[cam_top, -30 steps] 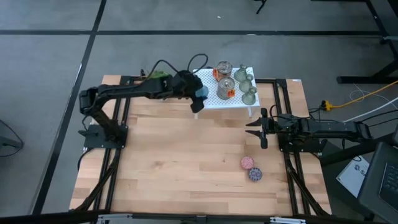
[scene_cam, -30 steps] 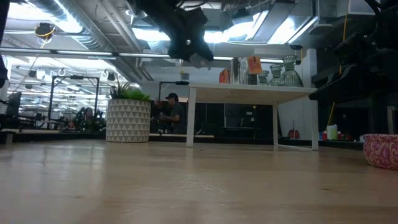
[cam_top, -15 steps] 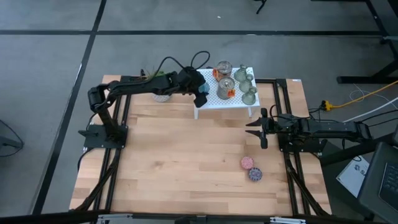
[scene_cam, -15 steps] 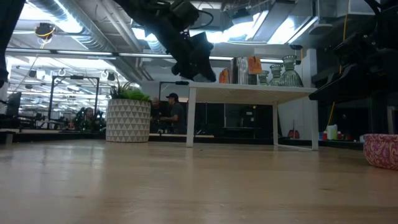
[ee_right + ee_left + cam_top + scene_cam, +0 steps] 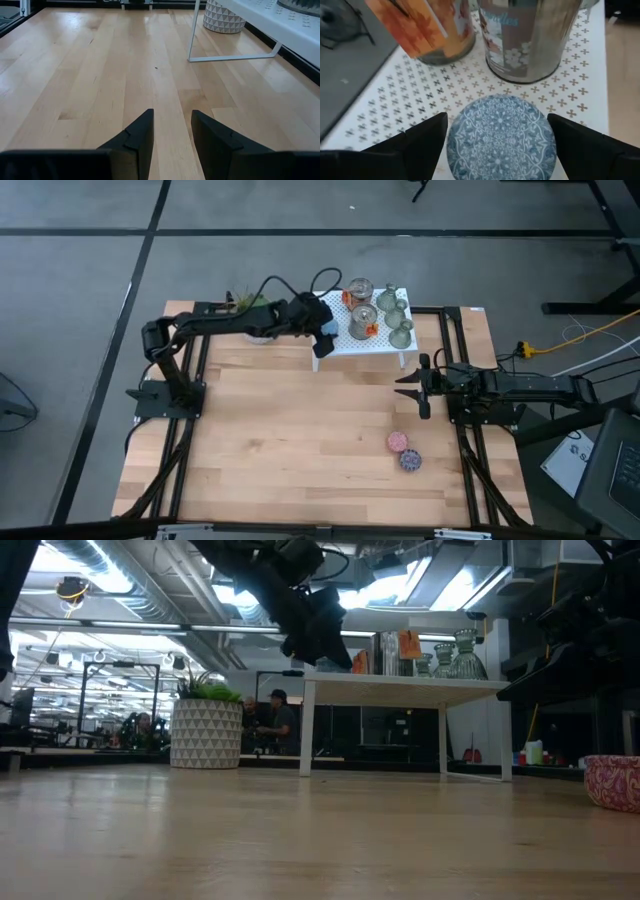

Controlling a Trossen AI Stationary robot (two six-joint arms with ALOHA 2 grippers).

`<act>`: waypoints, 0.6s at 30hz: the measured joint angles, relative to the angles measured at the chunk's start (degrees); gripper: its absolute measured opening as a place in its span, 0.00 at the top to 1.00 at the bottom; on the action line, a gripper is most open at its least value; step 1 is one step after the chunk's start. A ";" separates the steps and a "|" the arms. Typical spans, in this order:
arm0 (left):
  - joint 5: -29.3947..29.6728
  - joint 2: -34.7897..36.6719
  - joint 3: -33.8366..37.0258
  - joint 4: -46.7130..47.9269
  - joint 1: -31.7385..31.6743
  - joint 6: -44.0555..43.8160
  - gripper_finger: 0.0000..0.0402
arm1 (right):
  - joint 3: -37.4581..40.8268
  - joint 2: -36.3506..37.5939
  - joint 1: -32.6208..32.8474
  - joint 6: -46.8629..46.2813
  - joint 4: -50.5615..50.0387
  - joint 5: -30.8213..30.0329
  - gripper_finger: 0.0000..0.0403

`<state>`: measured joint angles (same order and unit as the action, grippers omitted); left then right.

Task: Pick & Place candle stick holders
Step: Put the blue scented candle on the shelf

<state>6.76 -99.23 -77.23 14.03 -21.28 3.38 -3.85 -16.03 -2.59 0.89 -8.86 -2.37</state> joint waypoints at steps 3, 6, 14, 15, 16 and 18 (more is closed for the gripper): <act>3.67 0.87 0.00 -1.04 0.96 2.43 0.16 | 0.00 0.00 -0.01 -0.02 0.00 -0.02 0.66; 5.35 2.07 0.00 -2.37 1.86 4.33 0.16 | 0.02 0.00 -0.02 0.00 0.00 0.00 0.66; 6.86 6.62 0.00 0.52 5.52 4.98 0.16 | -0.01 -0.01 -0.02 -0.02 0.01 -0.02 0.66; 7.75 7.04 0.00 1.60 6.27 4.96 0.17 | -0.01 0.00 0.00 -0.02 0.00 0.00 0.66; 8.81 7.46 0.00 2.68 7.10 4.92 0.18 | 0.01 -0.02 0.00 -0.02 0.00 0.00 0.66; 10.67 7.85 0.00 3.42 8.75 4.90 0.20 | 0.01 0.00 -0.02 -0.02 0.00 -0.02 0.66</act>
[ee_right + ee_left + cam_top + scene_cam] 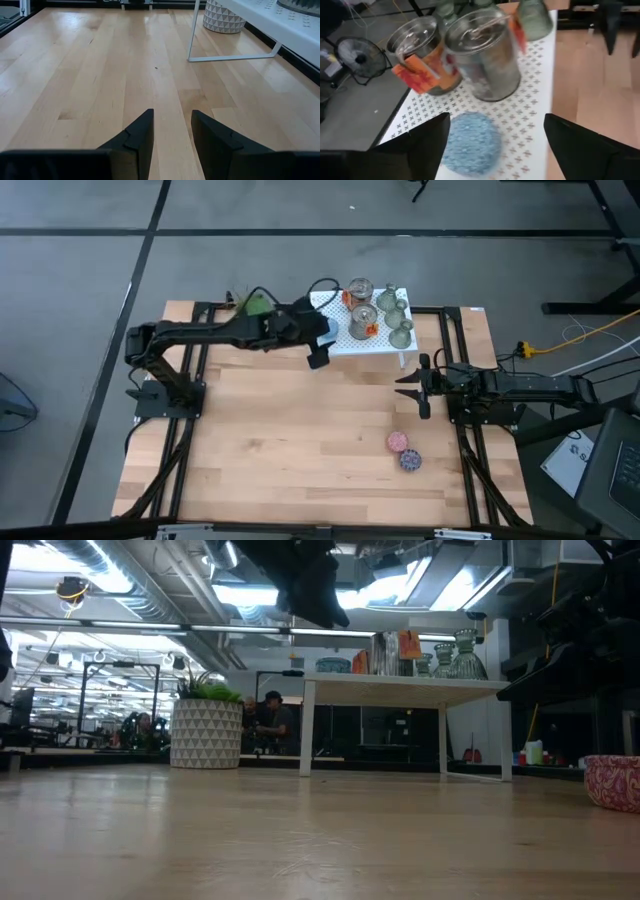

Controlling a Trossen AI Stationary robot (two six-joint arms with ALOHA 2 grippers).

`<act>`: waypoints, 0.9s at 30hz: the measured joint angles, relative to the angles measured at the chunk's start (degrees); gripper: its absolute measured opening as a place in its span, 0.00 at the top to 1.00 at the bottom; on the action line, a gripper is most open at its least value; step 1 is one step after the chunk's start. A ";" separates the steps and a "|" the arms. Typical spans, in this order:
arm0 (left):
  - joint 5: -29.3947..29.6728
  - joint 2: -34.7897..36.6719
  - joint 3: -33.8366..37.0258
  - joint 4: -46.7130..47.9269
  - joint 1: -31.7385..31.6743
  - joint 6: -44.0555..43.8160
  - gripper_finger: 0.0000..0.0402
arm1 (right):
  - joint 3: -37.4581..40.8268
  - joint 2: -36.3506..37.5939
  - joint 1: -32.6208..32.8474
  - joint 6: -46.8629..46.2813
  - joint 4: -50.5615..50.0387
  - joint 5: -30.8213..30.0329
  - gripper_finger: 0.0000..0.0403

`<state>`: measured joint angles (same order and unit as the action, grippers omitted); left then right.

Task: Pick & Place candle stick holders
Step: Put the blue scented candle on the shelf

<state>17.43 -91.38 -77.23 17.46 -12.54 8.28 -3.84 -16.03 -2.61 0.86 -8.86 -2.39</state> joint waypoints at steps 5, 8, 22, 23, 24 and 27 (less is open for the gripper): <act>1.81 -0.04 0.00 0.53 3.18 -0.59 0.31 | 0.01 0.00 0.02 0.02 0.02 0.02 0.66; 2.55 -0.38 0.00 1.52 4.58 -1.54 0.39 | -0.01 -0.01 0.01 0.01 0.01 0.02 0.66; 2.53 -0.39 0.02 4.83 6.45 -3.40 0.88 | 0.01 0.00 0.02 0.00 0.00 0.01 0.66; 2.43 -0.39 0.02 5.01 6.45 -3.70 0.91 | -0.01 -0.02 0.01 0.00 0.00 0.02 0.66; 2.24 -0.39 0.02 5.11 6.45 -3.93 0.94 | 0.01 -0.01 0.02 0.01 0.00 0.01 0.66; 1.41 -0.39 0.02 5.07 6.45 -4.23 0.99 | 0.00 0.00 0.02 0.01 0.00 0.01 0.66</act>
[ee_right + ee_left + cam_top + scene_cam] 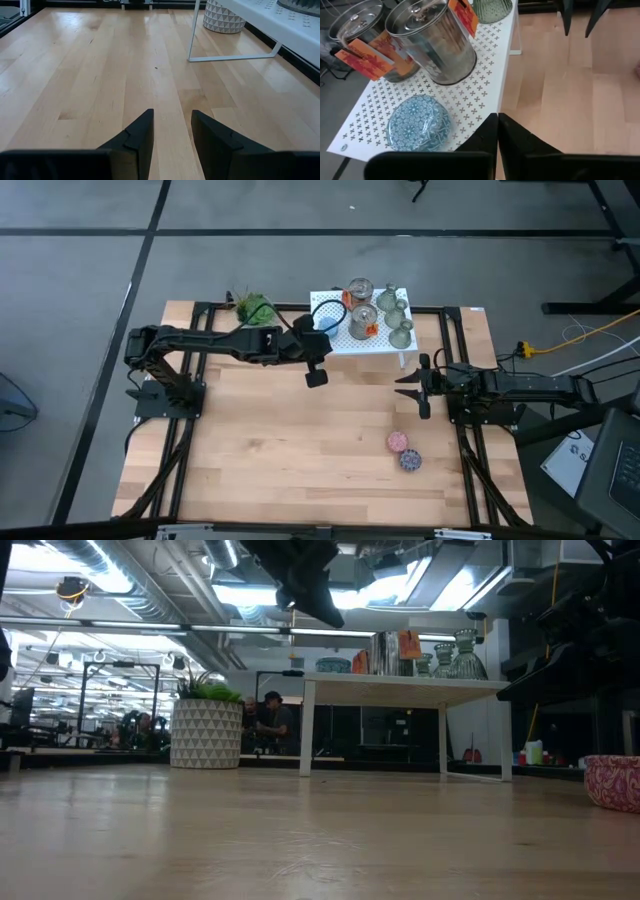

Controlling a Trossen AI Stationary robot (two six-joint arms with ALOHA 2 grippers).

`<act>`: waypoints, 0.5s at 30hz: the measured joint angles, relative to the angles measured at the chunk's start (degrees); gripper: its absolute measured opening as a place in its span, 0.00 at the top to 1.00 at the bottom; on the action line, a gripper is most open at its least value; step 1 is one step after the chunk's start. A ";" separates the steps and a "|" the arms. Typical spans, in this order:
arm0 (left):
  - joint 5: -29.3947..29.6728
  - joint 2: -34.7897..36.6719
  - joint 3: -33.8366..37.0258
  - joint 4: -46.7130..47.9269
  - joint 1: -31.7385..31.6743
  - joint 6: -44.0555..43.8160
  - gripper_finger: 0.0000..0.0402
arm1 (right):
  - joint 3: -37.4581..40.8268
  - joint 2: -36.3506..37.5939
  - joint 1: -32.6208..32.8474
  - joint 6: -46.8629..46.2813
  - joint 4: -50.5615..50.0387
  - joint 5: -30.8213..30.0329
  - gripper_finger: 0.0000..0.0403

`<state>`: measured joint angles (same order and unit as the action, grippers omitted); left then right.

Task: Pick & Place candle stick holders
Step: Put the blue scented candle on the shelf

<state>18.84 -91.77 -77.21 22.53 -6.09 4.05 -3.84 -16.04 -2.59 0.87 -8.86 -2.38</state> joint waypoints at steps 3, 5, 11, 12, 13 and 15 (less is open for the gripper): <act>-0.48 0.00 0.00 0.01 0.00 -0.33 0.99 | 0.00 -0.02 -0.02 -0.01 0.02 0.01 0.66; -0.49 0.00 0.00 0.01 0.00 -0.50 1.00 | 0.00 -0.01 -0.02 0.01 0.00 -0.01 0.66; -0.49 0.00 0.00 0.01 0.00 -0.88 1.00 | -0.01 -0.01 -0.01 -0.01 0.00 0.00 0.66; -0.49 -0.01 0.00 0.01 0.00 -1.08 1.00 | 0.00 0.00 0.00 0.01 0.00 0.01 0.66; -0.49 -0.02 0.00 0.01 0.00 -1.23 1.00 | -0.01 -0.02 0.00 0.00 0.00 -0.01 0.66; -0.45 -0.39 0.00 -0.09 0.00 -1.35 1.00 | -0.01 0.00 -0.01 0.00 0.00 0.01 0.66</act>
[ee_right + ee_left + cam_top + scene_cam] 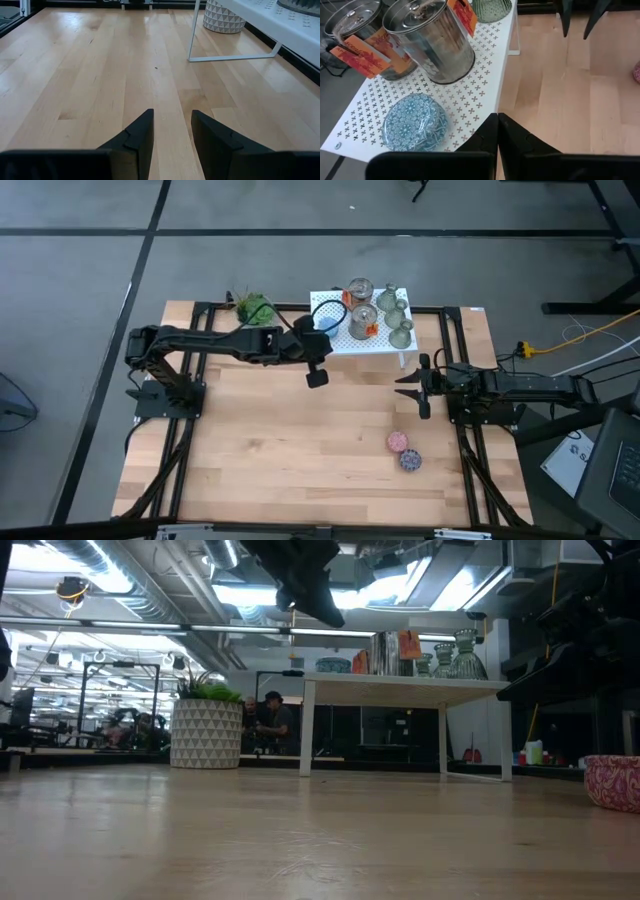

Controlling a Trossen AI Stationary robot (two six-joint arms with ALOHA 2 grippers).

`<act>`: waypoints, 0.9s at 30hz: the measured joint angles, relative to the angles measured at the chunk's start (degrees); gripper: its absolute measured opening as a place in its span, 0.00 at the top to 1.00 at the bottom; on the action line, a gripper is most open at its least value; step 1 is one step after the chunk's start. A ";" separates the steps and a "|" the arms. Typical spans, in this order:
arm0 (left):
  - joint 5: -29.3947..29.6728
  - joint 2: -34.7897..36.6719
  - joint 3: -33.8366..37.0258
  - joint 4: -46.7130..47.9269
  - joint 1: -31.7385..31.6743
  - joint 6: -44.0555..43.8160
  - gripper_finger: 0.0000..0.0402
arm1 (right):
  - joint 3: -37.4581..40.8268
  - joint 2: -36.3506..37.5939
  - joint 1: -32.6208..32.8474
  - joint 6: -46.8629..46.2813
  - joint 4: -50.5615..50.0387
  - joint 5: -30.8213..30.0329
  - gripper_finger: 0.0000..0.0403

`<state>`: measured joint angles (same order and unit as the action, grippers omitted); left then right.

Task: Pick & Place candle stick holders
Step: Put the blue scented candle on the shelf

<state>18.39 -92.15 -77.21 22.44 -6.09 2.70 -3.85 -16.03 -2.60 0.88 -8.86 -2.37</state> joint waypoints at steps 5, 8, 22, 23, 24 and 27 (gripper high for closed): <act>0.08 -2.39 0.02 -0.15 -0.21 0.00 1.00 | -0.01 0.00 -0.01 -0.01 0.00 0.00 0.66; 0.05 -4.40 0.03 -0.17 -0.44 0.17 0.99 | 0.01 -0.02 -0.01 0.00 0.00 -0.01 0.66; 0.41 -5.43 0.02 -1.71 -0.44 0.00 0.99 | 0.01 -0.02 -0.01 0.00 0.01 -0.02 0.66; 0.86 -5.41 0.02 -1.69 -0.44 0.02 0.99 | 0.00 -0.02 -0.01 -0.01 0.00 -0.01 0.66; 1.36 -5.41 0.02 -1.68 -0.44 0.02 0.99 | -0.01 -0.02 -0.01 -0.01 0.00 0.00 0.66; 2.02 -5.41 0.02 -1.69 -0.49 0.02 1.00 | 0.00 -0.01 0.00 -0.01 0.00 0.00 0.66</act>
<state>20.42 -97.56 -77.19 20.76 -6.57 2.72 -3.85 -16.05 -2.60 0.86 -8.86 -2.37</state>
